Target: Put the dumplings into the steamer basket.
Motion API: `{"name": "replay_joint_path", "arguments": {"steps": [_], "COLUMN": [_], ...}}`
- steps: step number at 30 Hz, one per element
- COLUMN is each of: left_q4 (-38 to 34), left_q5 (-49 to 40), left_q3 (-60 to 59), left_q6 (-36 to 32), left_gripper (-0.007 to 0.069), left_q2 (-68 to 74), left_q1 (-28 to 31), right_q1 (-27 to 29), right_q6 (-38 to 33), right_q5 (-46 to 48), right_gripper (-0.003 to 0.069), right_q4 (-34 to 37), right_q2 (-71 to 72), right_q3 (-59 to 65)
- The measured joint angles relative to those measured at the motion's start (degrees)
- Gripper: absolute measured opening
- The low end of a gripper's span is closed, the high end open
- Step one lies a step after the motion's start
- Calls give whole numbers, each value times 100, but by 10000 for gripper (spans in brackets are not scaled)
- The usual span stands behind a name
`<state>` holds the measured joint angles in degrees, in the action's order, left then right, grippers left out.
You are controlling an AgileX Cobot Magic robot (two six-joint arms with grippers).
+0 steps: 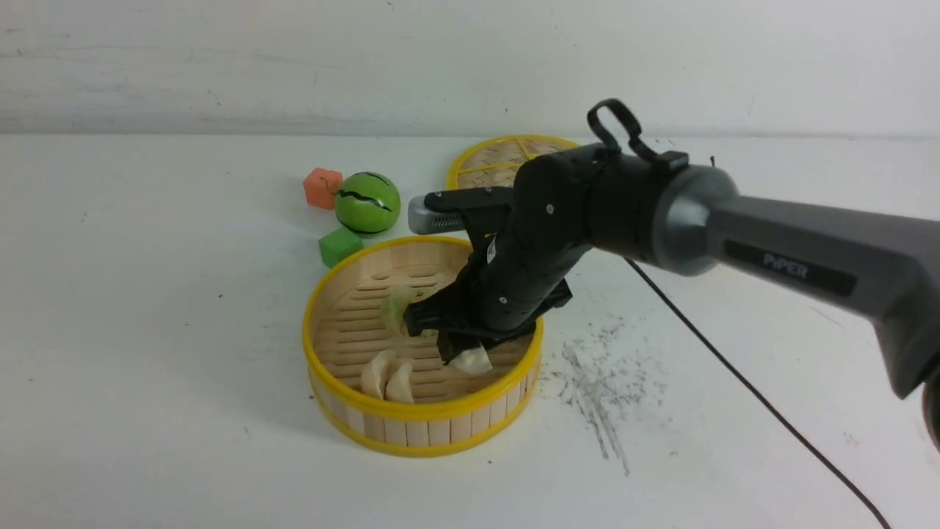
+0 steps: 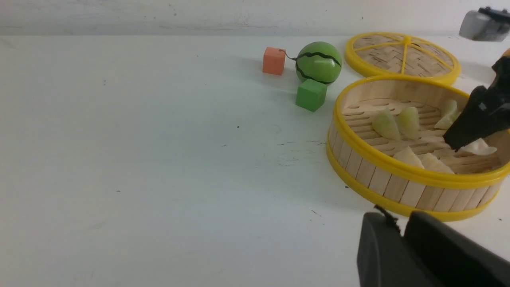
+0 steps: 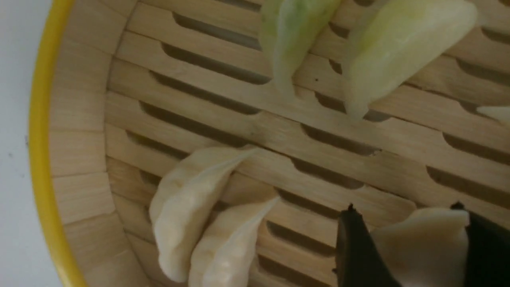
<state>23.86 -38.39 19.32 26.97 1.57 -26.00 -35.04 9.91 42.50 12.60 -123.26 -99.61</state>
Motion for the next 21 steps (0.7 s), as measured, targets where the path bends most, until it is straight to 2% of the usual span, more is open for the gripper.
{"name": "replay_joint_path", "arguments": {"steps": [3, 8, 12, 15, 19, 20, 21], "left_q4": [0, 0, 0, 0, 0, 0, 0], "left_q5": [0, 0, 0, 0, 2, 2, 2], "left_q3": [0, 0, 0, 0, 0, 0, 0], "left_q6": [0, 0, 0, 0, 0, 0, 0], "left_gripper": [84, 84, 84, 84, 84, 85, 85], "left_q2": [0, 0, 0, 0, 0, 0, 0], "left_q1": [0, 0, 0, 0, 0, 0, 0], "right_q1": [7, 7, 7, 7, 1, -4, -4], "right_q6": [105, 131, 131, 132, 137, 137, 137], "right_q5": [-1, 5, 26, 142, 760, 995, 1073], "right_gripper": [343, 493, 526, 513, 382, 325, 314], "right_q4": [17, -43, -141, -386, -1304, -1581, -1622], "right_q2": [-68, -41, 188, 530, 1595, 1970, 2037], "right_q3": [0, 0, 0, 0, 0, 0, 0]}}
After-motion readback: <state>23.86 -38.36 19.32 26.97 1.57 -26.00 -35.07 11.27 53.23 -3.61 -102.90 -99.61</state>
